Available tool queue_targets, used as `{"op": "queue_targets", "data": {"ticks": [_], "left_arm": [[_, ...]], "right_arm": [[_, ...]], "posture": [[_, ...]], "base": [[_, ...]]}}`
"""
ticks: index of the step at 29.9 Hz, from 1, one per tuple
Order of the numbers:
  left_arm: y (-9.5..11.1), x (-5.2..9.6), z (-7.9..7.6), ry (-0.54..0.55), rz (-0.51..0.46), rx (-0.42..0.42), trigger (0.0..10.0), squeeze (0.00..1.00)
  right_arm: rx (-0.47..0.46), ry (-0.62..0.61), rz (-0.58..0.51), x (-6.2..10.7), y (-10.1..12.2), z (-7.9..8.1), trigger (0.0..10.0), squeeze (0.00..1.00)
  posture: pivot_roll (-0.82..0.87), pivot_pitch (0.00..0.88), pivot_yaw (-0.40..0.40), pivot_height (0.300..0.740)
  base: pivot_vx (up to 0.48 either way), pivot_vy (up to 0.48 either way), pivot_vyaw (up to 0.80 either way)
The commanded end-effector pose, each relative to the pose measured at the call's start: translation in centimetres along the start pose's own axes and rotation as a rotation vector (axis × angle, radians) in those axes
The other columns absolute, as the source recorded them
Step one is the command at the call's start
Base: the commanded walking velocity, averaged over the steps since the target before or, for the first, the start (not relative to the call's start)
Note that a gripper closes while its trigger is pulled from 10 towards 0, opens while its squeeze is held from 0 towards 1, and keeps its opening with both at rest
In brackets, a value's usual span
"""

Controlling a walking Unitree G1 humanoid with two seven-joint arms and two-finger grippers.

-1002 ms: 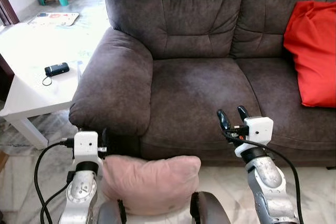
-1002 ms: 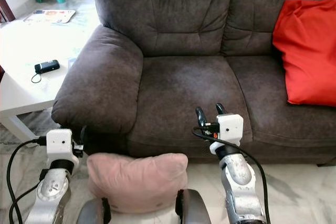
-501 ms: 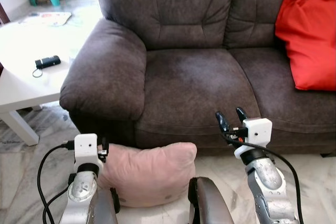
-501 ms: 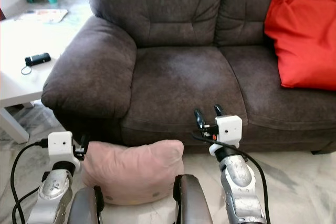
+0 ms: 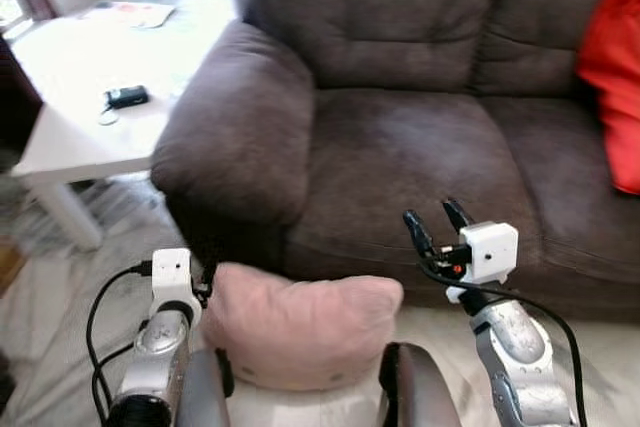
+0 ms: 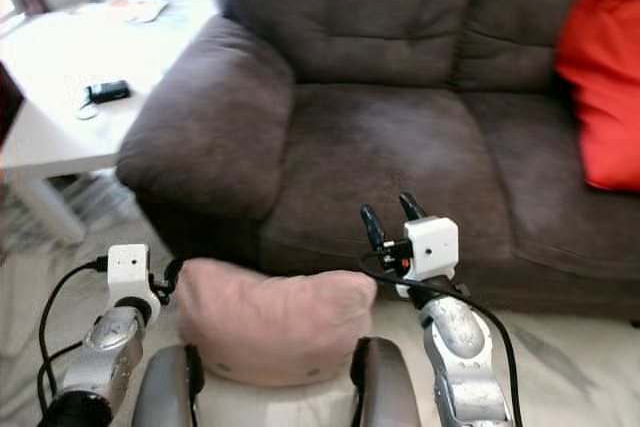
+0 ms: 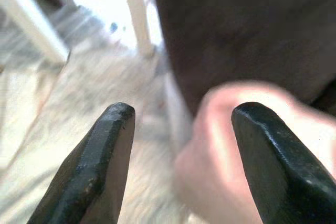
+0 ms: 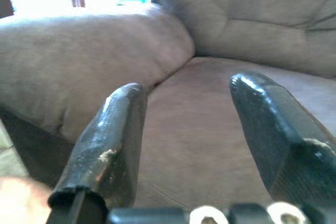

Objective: Move the pillow to the sofa from floor

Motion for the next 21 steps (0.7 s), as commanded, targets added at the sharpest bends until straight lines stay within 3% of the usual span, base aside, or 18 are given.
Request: {"op": "queue_targets", "data": {"ticks": [1,6,8,16,17,18,21], "left_arm": [[-0.5,-0.3,-0.8,-0.036,0.036,-0.005,10.0,0.00],[-0.3,-1.0,-1.2,-0.097,0.080,0.020,10.0,0.00],[0.5,-1.4,-2.0,-0.171,0.075,-0.008,10.0,0.00],[1.2,-2.2,-2.0,-0.176,0.095,-0.037,10.0,0.00],[1.2,-2.3,-1.9,-0.160,0.092,-0.036,10.0,0.37],[1.3,-2.3,-1.8,-0.146,0.088,-0.028,10.0,1.00],[1.5,-2.4,-1.8,-0.131,0.075,-0.008,10.0,1.00]], "right_arm": [[-0.002,-0.005,0.005,0.4,0.2,-0.3,10.0,0.00],[0.001,0.009,0.003,0.7,0.7,-0.3,10.0,0.00],[-0.001,0.009,0.008,0.9,0.9,-0.4,10.0,0.00],[-0.018,0.016,0.008,1.5,1.9,-0.2,10.0,0.00],[-0.016,0.018,0.005,1.7,2.3,-0.2,10.0,0.00],[-0.016,0.019,0.002,1.8,2.6,-0.2,10.0,0.00],[-0.016,0.019,-0.004,2.2,3.2,-0.3,10.0,0.00]], "posture": [[-0.07,0.111,-0.079,0.500],[-0.09,0.144,-0.093,0.500],[-0.09,0.156,-0.097,0.500],[-0.11,0.226,-0.110,0.500],[-0.12,0.247,-0.113,0.500],[-0.13,0.262,-0.115,0.500],[-0.14,0.287,-0.118,0.500]], "base": [[0.000,0.000,0.00],[0.000,0.000,0.00],[0.000,0.000,0.00],[0.000,0.000,0.00],[0.000,0.000,0.00],[0.000,0.000,0.00],[0.000,0.000,0.00]]}}
Point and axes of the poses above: a point about 5 cm out from each wrist's last joint towards the gripper, its own x axis pointing back from the gripper into the wrist, its own y axis along the axis of the wrist's last joint, z = x × y, the point moved 1 cm from there along -x, pointing out of the wrist towards the gripper, and after that the axes turned 15 degrees about x, right-handed, at the moved point
